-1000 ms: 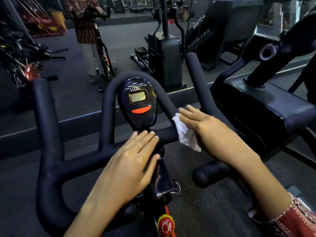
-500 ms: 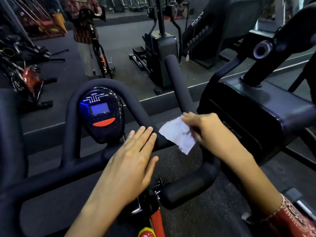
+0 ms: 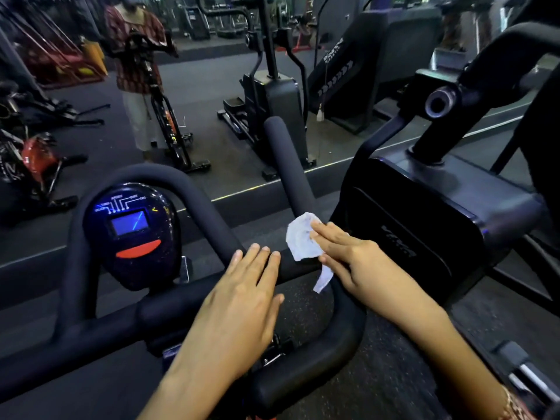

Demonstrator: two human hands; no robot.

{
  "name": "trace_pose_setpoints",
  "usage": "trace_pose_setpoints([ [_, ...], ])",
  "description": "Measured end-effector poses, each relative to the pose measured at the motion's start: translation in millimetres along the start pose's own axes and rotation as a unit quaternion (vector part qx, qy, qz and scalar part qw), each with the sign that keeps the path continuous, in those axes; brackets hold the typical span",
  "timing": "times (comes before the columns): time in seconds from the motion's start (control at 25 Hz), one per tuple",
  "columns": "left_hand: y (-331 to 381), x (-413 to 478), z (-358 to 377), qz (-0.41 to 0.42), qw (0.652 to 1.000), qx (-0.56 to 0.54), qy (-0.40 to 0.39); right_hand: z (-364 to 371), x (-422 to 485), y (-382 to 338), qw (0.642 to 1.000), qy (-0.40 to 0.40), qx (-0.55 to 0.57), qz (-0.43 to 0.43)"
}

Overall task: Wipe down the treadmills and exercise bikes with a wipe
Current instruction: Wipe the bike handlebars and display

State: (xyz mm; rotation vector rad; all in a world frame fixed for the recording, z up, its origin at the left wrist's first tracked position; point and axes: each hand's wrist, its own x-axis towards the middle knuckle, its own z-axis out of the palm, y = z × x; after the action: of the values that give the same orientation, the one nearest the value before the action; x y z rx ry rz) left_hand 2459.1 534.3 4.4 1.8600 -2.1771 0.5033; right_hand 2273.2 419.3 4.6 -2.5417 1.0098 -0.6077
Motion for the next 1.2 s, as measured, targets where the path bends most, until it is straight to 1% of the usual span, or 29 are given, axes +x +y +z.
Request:
trace_pose_setpoints([
  [0.08, 3, 7, 2, -0.004, 1.000, -0.011, 0.003, -4, -1, -3, 0.997, 0.047, -0.023, 0.058],
  [0.12, 4, 11, 3, -0.007, 1.000, -0.018, 0.010, -7, 2, -4, 0.994, 0.069, -0.014, 0.081],
  [0.16, 5, 15, 5, -0.007, 0.999, -0.026, 0.018, -8, 6, -7, 0.994, 0.080, -0.001, 0.073],
  [0.2, 6, 19, 8, -0.007, 0.999, -0.034, 0.025, -5, 8, -10, 0.996, 0.073, 0.012, 0.056],
  [0.28, 9, 24, 13, -0.004, 0.998, -0.050, 0.029, 4, 4, -17, 0.995, 0.055, 0.063, 0.047],
  [0.32, 8, 26, 14, -0.001, 0.998, -0.060, 0.030, 7, -4, -18, 0.993, 0.072, 0.086, 0.045],
  [0.36, 7, 27, 14, 0.001, 0.997, -0.068, 0.027, 7, -15, -17, 0.989, 0.095, 0.098, 0.049],
  [0.44, 6, 26, 16, 0.004, 0.997, -0.075, 0.021, 4, -43, -14, 0.980, 0.124, 0.118, 0.104],
  [0.52, 6, 26, 15, 0.003, 0.997, -0.077, 0.024, 4, -60, -18, 0.970, 0.110, 0.156, 0.152],
  [0.64, 7, 26, 17, 0.005, 0.996, -0.081, 0.025, 15, -34, -26, 0.981, 0.057, 0.118, 0.145],
  [0.68, 7, 26, 18, 0.004, 0.996, -0.086, 0.026, 17, -19, -27, 0.982, 0.055, 0.111, 0.141],
  [0.8, 6, 25, 17, 0.001, 0.995, -0.096, 0.025, 15, 3, -22, 0.977, 0.089, 0.143, 0.132],
  [0.88, 6, 26, 18, 0.002, 0.994, -0.104, 0.026, 13, -19, -21, 0.967, 0.118, 0.177, 0.142],
  [0.96, 6, 25, 19, -0.001, 0.994, -0.106, 0.032, 16, -47, -26, 0.962, 0.136, 0.189, 0.143],
  [1.04, 7, 25, 19, -0.006, 0.993, -0.110, 0.034, 19, -51, -30, 0.963, 0.134, 0.178, 0.151],
  [1.12, 7, 26, 17, -0.009, 0.993, -0.114, 0.035, 18, -27, -31, 0.973, 0.112, 0.132, 0.153],
  [1.2, 8, 25, 15, -0.008, 0.993, -0.118, 0.023, 17, -2, -29, 0.972, 0.118, 0.133, 0.154],
])
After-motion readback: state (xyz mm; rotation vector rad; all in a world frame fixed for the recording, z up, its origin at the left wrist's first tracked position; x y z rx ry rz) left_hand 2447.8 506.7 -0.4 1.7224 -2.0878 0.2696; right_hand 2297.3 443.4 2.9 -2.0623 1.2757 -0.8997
